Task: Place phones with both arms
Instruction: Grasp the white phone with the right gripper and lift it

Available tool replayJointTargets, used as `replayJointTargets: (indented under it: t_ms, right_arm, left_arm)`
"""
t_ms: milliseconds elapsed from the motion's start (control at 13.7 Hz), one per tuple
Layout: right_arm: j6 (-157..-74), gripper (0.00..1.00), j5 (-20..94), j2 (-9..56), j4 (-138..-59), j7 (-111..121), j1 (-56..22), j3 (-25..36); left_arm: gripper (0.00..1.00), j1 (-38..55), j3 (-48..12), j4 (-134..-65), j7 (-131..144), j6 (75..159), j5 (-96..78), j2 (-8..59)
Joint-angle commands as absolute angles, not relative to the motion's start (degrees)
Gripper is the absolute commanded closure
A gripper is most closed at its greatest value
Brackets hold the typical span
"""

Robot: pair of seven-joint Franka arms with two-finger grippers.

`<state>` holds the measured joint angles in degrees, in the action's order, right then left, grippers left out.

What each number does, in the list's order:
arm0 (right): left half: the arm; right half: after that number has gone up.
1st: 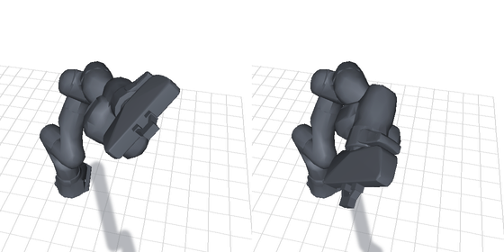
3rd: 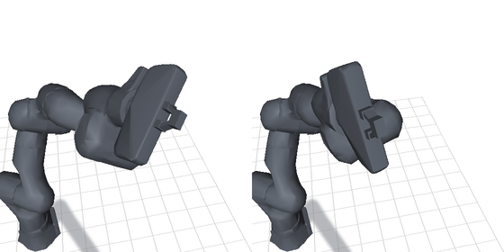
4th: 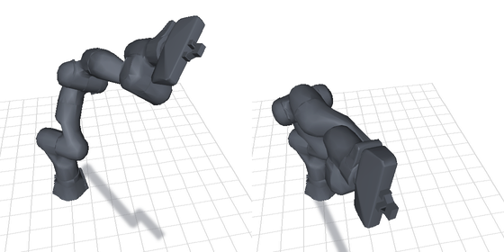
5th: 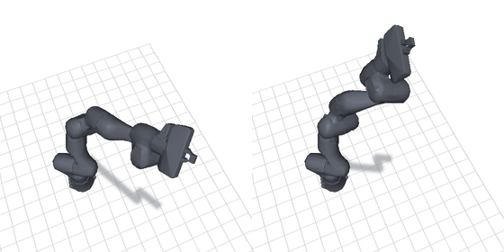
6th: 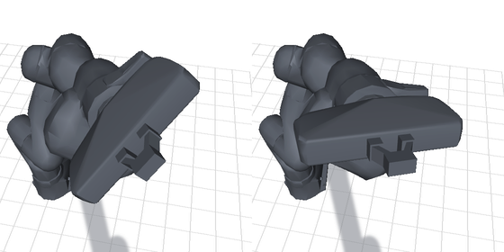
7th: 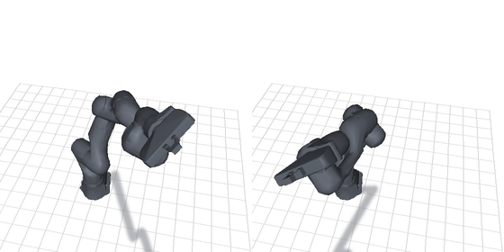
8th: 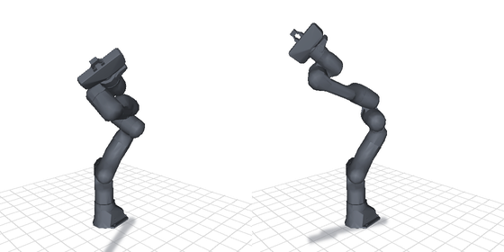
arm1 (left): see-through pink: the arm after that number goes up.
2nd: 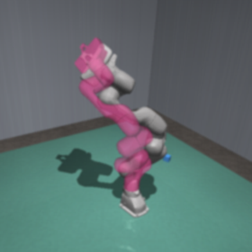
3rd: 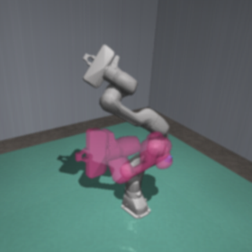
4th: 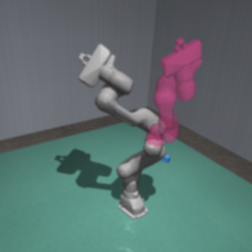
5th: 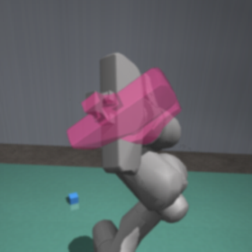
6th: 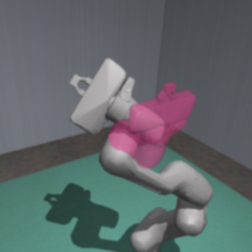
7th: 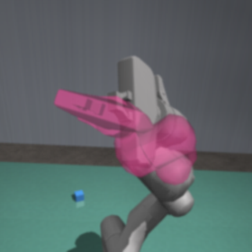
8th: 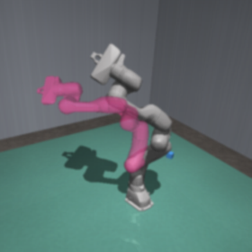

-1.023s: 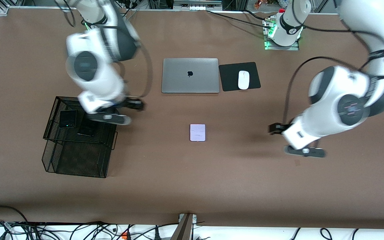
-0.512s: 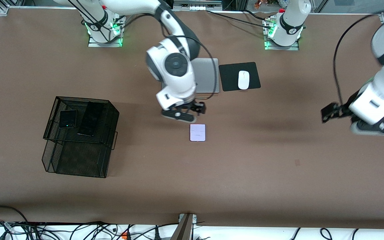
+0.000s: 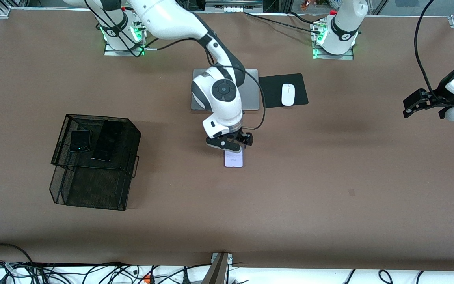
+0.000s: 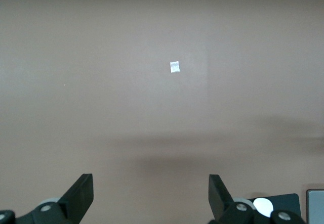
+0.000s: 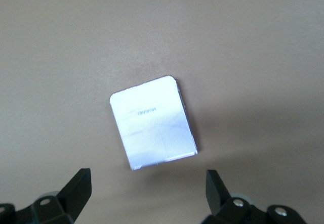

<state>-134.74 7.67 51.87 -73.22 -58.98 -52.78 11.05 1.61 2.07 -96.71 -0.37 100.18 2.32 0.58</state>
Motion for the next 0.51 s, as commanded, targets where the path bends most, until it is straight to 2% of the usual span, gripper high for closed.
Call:
replayJointTargets:
  t_ms: [0, 439]
  right_arm:
    - [-139.2, 0.0, 6.24, 55.71, -70.84, -60.56, -53.09, 11.6]
    - [-140.63, 0.0, 2.47, 57.57, -70.84, -60.56, -53.17, 12.04]
  left_arm:
    - [0.0, 0.44, 0.79, -97.73, -1.49, 100.55, 1.41, -0.26]
    - [0.0, 0.53, 0.62, -93.69, -1.93, 99.76, 1.76, 2.99]
